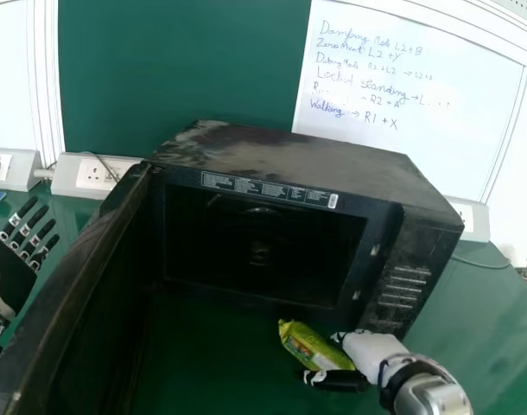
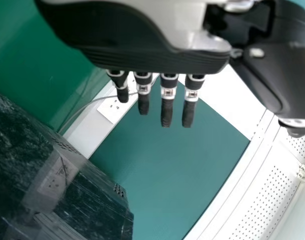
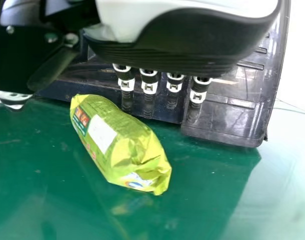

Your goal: Put biscuit inside oven

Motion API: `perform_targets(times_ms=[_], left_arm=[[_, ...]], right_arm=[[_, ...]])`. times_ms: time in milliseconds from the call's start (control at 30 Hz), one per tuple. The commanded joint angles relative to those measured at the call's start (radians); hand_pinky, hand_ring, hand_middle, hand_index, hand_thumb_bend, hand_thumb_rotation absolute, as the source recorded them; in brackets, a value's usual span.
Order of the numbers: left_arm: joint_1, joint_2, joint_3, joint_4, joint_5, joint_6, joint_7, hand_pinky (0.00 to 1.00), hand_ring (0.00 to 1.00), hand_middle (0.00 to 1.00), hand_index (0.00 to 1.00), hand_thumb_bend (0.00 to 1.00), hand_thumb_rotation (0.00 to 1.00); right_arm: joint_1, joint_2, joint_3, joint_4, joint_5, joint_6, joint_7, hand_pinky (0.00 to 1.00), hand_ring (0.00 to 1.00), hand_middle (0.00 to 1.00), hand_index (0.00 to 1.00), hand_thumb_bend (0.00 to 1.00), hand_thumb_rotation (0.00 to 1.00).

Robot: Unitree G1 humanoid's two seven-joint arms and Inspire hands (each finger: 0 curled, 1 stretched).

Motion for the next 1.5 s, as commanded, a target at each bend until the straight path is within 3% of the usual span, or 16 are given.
perform_targets(times_ms=[0, 200, 300, 600, 733, 833, 867, 933, 1100, 1467], left_arm=[[-0.01, 0.01, 0.009, 0.003, -0.018, -0.003, 0.001, 1.0, 0.96, 0.91, 0.88, 0.37, 0.19], [-0.009, 0.013, 0.005, 0.001, -0.011, -0.006, -0.007, 1.0, 0.95, 0.9, 0.86, 0.35, 0.18], [-0.009, 0.014, 0.004, -0.004, -0.008, -0.005, 0.003, 0.99, 0.94, 0.89, 0.85, 0.35, 0.18], [-0.009, 0.015, 0.006, 0.001, -0.011, -0.005, 0.004, 0.93, 0.89, 0.84, 0.81, 0.37, 0.18], [-0.013, 0.013, 0.009, -0.005, -0.027, -0.005, 0.026, 0.93, 0.89, 0.84, 0.79, 0.39, 0.15], [-0.006, 0.017, 0.01, -0.004, -0.018, -0.009, 0.001, 0.93, 0.89, 0.83, 0.78, 0.36, 0.16], [-0.004, 0.017, 0.01, -0.005, -0.017, -0.01, -0.003, 0.93, 0.89, 0.83, 0.78, 0.36, 0.16], [-0.002, 0.016, 0.01, -0.006, -0.013, -0.012, -0.007, 0.93, 0.88, 0.83, 0.78, 0.36, 0.17], [-0.001, 0.014, 0.011, -0.012, -0.019, -0.012, 0.001, 0.9, 0.86, 0.81, 0.75, 0.36, 0.16], [0.004, 0.019, 0.017, -0.014, -0.028, -0.008, 0.006, 0.91, 0.86, 0.82, 0.76, 0.36, 0.17]], right_arm=[[-0.019, 0.019, 0.019, 0.018, -0.028, 0.016, 0.04, 0.88, 0.94, 0.93, 0.91, 0.97, 0.3], [-0.068, 0.079, 0.073, 0.041, -0.219, 0.04, 0.129, 0.94, 0.97, 0.97, 0.95, 1.0, 0.49], [-0.091, 0.086, 0.09, 0.065, -0.281, 0.013, 0.15, 0.94, 0.96, 0.97, 0.95, 1.0, 0.5], [-0.127, 0.11, 0.139, 0.13, -0.396, -0.084, 0.177, 0.97, 0.97, 0.98, 0.95, 1.0, 0.46], [-0.112, 0.142, 0.151, 0.14, -0.434, -0.107, 0.138, 0.99, 0.98, 0.98, 0.95, 1.0, 0.42], [-0.1, 0.163, 0.161, 0.146, -0.465, -0.118, 0.109, 0.98, 0.97, 0.97, 0.95, 1.0, 0.41], [-0.097, 0.172, 0.163, 0.148, -0.473, -0.119, 0.104, 0.97, 0.97, 0.97, 0.95, 0.96, 0.41], [-0.095, 0.182, 0.163, 0.147, -0.473, -0.13, 0.104, 0.97, 0.97, 0.98, 0.95, 0.9, 0.42], [-0.089, 0.189, 0.163, 0.145, -0.458, -0.167, 0.094, 0.96, 0.96, 0.97, 0.95, 1.0, 0.41], [-0.073, 0.219, 0.18, 0.186, -0.475, -0.189, 0.005, 0.88, 0.89, 0.9, 0.88, 0.97, 0.31]])
